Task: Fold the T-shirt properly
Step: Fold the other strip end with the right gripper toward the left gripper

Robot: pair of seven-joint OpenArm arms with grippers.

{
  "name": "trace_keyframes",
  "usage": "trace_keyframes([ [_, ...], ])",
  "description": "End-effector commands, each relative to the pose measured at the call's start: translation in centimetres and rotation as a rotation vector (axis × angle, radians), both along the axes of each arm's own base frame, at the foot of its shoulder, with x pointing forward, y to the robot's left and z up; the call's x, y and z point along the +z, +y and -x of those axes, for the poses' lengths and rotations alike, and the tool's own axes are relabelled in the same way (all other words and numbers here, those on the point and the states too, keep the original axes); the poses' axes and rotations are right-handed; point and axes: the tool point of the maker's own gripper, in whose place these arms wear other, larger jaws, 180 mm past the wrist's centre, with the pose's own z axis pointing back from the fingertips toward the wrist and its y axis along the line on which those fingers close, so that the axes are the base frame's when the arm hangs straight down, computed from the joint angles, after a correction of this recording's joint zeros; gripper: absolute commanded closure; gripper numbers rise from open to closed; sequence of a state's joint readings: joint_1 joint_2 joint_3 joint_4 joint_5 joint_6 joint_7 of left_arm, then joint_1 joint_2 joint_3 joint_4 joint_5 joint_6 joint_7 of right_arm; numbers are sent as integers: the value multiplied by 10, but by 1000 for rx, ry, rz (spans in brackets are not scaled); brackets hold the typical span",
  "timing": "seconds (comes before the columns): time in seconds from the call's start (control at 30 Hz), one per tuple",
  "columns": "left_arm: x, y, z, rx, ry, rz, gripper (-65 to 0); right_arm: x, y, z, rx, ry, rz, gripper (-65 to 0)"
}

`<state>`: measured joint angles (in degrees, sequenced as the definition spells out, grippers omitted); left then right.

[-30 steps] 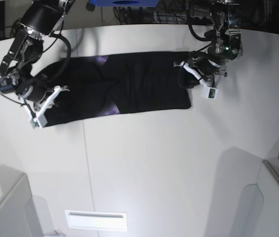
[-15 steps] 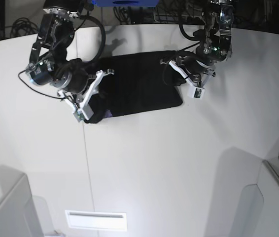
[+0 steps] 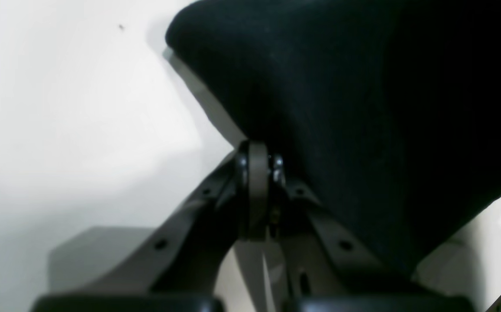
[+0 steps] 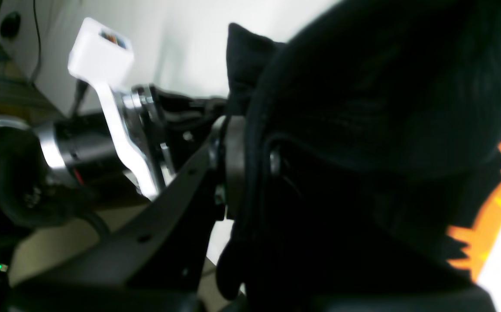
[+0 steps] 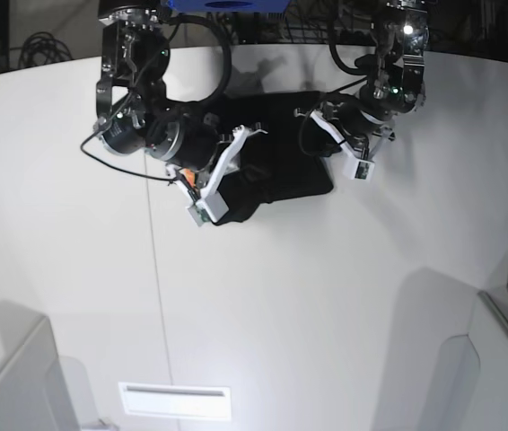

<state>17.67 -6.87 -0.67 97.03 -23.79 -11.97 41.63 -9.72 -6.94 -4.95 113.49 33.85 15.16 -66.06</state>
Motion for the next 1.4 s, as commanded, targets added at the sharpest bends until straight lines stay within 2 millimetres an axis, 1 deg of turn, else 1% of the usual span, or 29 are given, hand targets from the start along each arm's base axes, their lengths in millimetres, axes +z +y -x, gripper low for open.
trace_keyframes([
  [0.0,-2,3,2,-4,16,-23,0,15,6,-8,-10,-42,-46,0],
  [0.07,-1,1,1,-2,13,-19,0,11,7,-7,-11,-29,-46,0],
  [0.13,2,0,-6,-3,-2,-17,0,7,6,-9,-13,-19,-43,0],
  [0.3,6,1,-6,2,-11,-13,0,-6,10,-8,-7,22,-41,0],
  [0.4,14,3,-10,2,-36,-18,0,-8,10,-10,-19,21,-51,0],
  [0.53,20,3,-6,-1,-50,-19,0,-22,12,-8,-17,66,-49,0],
  [0.6,20,5,-5,2,-47,-23,0,-23,13,-12,-31,57,-62,0],
  [0.67,18,23,0,32,-39,-47,0,-28,14,-13,-31,71,-65,0],
  [0.83,28,51,10,85,-53,-89,0,-38,15,-11,-33,102,-64,0],
  [1.0,25,95,37,169,20,-157,0,-36,16,-17,-43,87,-74,0],
  [1.07,25,104,44,159,34,-174,0,-40,17,-16,-42,103,-73,0],
  [1.13,27,113,47,142,30,-189,0,-46,18,-16,-42,120,-75,0],
  [1.17,28,119,50,139,36,-199,0,-51,19,-14,-43,136,-74,-62],
  [1.23,29,130,54,145,42,-217,0,-55,19,-15,-40,150,-71,-198],
  [1.27,30,137,55,155,47,-227,0,-56,20,-16,-38,152,-70,-255],
  [1.3,32,144,57,170,55,-239,0,-56,20,-16,-39,151,-71,-303],
  [1.33,33,152,59,183,64,-251,0,-55,20,-17,-41,145,-72,-332],
  [1.37,34,158,61,194,65,-260,0,-52,19,-19,-46,133,-76,-341],
])
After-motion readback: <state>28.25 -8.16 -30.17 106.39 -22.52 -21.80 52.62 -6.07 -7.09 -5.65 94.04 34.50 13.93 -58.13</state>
